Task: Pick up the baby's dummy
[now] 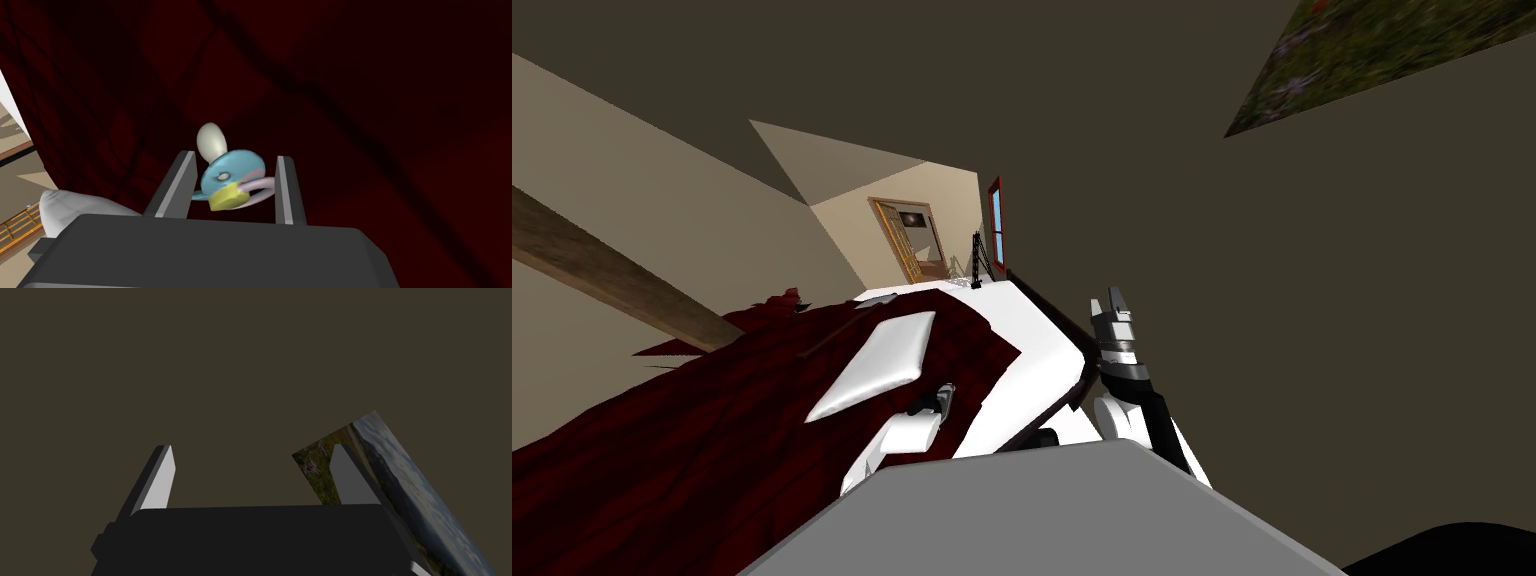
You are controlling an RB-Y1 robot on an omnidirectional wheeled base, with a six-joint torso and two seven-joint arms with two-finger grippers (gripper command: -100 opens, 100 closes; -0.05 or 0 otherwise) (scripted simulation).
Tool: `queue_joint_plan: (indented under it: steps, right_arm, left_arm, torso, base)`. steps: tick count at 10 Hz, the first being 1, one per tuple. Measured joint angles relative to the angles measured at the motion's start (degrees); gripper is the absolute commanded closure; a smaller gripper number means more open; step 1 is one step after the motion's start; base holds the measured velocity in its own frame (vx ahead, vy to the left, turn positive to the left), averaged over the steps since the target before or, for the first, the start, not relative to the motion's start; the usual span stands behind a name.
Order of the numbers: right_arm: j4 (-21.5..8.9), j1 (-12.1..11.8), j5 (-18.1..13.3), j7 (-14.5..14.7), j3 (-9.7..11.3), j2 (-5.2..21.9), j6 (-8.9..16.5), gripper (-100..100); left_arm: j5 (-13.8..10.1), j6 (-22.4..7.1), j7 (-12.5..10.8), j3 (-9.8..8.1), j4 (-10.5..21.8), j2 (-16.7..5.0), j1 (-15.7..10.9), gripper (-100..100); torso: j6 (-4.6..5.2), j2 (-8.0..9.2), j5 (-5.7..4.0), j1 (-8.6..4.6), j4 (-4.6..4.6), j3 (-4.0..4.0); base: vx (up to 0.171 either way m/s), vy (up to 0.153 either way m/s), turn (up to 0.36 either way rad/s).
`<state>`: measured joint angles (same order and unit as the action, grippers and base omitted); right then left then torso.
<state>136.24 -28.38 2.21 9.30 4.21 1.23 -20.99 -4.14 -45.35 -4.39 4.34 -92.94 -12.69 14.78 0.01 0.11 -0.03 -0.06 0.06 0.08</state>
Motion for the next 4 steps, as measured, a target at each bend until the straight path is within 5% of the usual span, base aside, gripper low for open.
queue_joint_plan:
  steps: [3,4]
  right_arm:
    - [0.00,0.00,0.00,0.00,0.00,0.00,0.00,0]
    - [0.00,0.00,0.00,0.00,0.00,0.00,0.00,0]
  left_arm:
    - [-0.16,-2.20,-0.19,0.20,-3.17,-0.40,0.98,100]
    - [-0.17,-2.41,-0.22,0.21,-3.33,-0.40,1.00,0]
  torso:
    - [0.01,0.02,-0.01,0.00,0.01,0.02]
    - [0.02,-0.02,0.00,0.01,0.00,-0.01]
  base:
    - [-0.014,-0.003,0.005]
    - [0.000,0.000,0.000]
